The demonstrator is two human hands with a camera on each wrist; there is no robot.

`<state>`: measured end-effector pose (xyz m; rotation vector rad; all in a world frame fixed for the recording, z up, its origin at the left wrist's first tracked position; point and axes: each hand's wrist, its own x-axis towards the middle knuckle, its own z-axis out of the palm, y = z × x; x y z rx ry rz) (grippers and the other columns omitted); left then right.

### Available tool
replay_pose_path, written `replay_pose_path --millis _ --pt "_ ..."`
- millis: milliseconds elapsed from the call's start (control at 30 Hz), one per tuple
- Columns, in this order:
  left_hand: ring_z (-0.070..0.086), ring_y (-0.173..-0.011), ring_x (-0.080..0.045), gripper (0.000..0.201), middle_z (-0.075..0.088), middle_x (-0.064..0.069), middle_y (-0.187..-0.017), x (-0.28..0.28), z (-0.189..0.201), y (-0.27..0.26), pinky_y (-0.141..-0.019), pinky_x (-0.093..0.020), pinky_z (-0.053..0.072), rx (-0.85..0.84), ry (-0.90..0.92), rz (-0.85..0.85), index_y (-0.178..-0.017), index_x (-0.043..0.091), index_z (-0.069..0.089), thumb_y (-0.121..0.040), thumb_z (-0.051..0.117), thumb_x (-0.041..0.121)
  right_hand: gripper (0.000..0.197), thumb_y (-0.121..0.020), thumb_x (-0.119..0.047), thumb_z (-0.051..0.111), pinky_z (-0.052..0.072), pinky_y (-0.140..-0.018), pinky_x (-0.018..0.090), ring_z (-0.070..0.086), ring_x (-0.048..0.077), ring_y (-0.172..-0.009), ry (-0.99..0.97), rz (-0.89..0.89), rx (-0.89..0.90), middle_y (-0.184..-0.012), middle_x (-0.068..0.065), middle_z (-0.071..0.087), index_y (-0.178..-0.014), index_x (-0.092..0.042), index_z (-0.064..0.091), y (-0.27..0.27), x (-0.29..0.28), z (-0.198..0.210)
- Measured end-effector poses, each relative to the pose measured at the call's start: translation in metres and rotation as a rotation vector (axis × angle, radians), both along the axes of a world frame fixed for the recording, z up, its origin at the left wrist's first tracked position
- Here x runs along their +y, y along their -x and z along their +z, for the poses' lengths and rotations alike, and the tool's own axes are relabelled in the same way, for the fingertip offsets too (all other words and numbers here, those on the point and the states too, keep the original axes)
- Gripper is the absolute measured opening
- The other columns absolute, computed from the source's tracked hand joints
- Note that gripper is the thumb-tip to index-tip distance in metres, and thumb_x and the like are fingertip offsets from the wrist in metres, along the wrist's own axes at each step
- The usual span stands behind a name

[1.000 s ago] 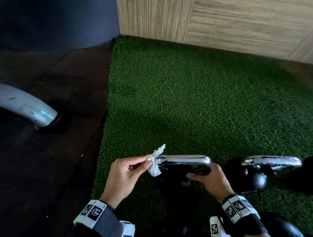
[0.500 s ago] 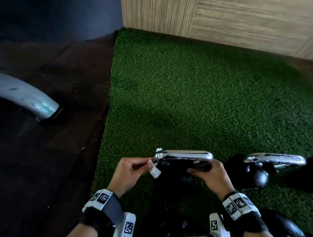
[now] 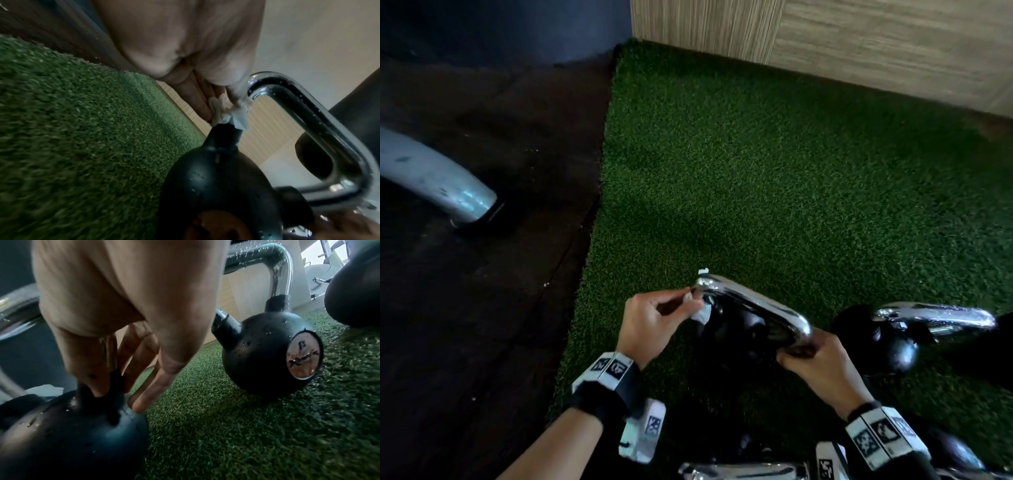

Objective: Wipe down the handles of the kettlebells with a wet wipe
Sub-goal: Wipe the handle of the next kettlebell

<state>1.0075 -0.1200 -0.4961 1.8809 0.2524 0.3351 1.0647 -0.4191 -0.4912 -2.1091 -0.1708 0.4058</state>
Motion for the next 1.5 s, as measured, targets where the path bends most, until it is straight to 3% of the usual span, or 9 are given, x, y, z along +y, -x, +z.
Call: replay_pose_path --millis 100,367,467,600,767,967,1133,1267,1500 --pt "0.07 -0.07 0.007 0.025 0.077 0.021 -0.083 -0.013 0.009 -0.028 -0.061 -0.015 0.055 -0.02 -0.101 0.032 -0.104 0.029 0.081 -0.086 0.078 0.045 0.038 -0.068 0.001 0.088 0.046 -0.061 0.007 0.066 -0.012 -0.067 0.033 0.072 -0.018 -0.071 -0.016 0.075 -0.074 -0.035 0.078 0.01 0.0 0.004" --pt "0.071 -0.079 0.008 0.018 0.078 0.018 -0.082 -0.035 0.032 -0.08 -0.084 -0.023 0.057 0.155 -0.159 -0.231 -0.092 0.029 0.082 -0.095 0.068 0.039 0.029 -0.077 -0.015 0.086 0.051 -0.07 0.011 0.072 -0.003 -0.074 0.05 0.103 -0.033 -0.079 -0.014 0.078 -0.077 -0.042 0.075 0.011 0.032 0.02" --pt "0.069 -0.093 0.013 0.019 0.078 0.013 -0.105 -0.032 0.027 -0.073 -0.089 -0.012 0.054 0.105 -0.201 -0.245 -0.108 0.024 0.08 -0.094 0.073 0.034 0.043 -0.076 -0.03 0.087 0.053 -0.079 0.015 0.068 -0.003 -0.089 0.059 0.033 -0.048 -0.105 -0.018 0.071 -0.111 -0.046 0.069 -0.013 0.034 0.02" --pt "0.07 -0.092 0.005 0.022 0.079 0.004 -0.105 -0.045 0.028 -0.068 -0.088 -0.01 0.052 -0.032 -0.275 -0.141 -0.107 0.015 0.081 -0.088 0.08 0.025 0.086 -0.078 -0.043 0.083 0.048 -0.108 0.043 0.063 0.012 -0.117 0.043 0.151 0.249 -0.14 -0.008 0.056 -0.152 -0.034 0.04 -0.039 0.039 0.009" --pt "0.073 -0.091 0.007 0.017 0.079 0.015 -0.098 -0.043 0.038 -0.081 -0.087 -0.014 0.056 -0.081 -0.054 -0.128 -0.106 0.023 0.081 -0.089 0.079 0.022 0.074 -0.062 -0.075 0.078 0.054 -0.099 0.048 0.07 0.011 -0.105 0.035 0.285 0.169 -0.111 -0.011 0.074 -0.129 -0.051 0.058 -0.033 0.046 -0.004" --pt "0.076 -0.1 -0.019 0.02 0.08 -0.003 -0.105 -0.04 0.039 -0.091 -0.095 -0.044 0.06 0.085 0.268 -0.203 -0.107 0.011 0.079 -0.088 0.078 0.01 0.068 -0.069 -0.063 0.081 0.052 -0.101 0.047 0.068 0.006 -0.107 -0.005 0.245 0.159 -0.111 -0.012 0.074 -0.131 -0.044 0.059 -0.031 0.045 -0.015" --pt "0.075 -0.104 -0.012 0.032 0.078 0.006 -0.109 -0.031 0.054 -0.083 -0.085 -0.023 0.06 0.016 0.341 -0.329 -0.111 0.021 0.078 -0.08 0.077 0.032 0.08 -0.064 -0.064 0.082 0.048 -0.108 0.041 0.064 0.002 -0.115 0.012 0.202 0.17 -0.121 -0.016 0.071 -0.136 -0.037 0.058 -0.033 0.043 -0.02" --pt "0.075 -0.102 -0.011 0.038 0.08 0.007 -0.104 -0.025 0.059 -0.068 -0.093 -0.031 0.058 0.028 0.231 -0.374 -0.109 0.024 0.08 -0.076 0.081 0.041 0.085 -0.062 -0.064 0.085 0.046 -0.11 0.042 0.063 0.006 -0.119 -0.013 0.17 0.168 -0.124 -0.014 0.07 -0.137 -0.035 0.058 -0.031 0.044 -0.026" --pt "0.077 -0.097 -0.017 0.029 0.08 0.001 -0.103 -0.028 0.063 -0.06 -0.079 -0.024 0.061 0.152 0.365 -0.391 -0.099 0.022 0.083 -0.072 0.082 0.032 0.09 -0.055 -0.078 0.08 0.045 -0.111 0.04 0.061 -0.002 -0.119 -0.006 0.172 0.144 -0.123 -0.021 0.069 -0.135 -0.041 0.058 -0.032 0.041 -0.028"
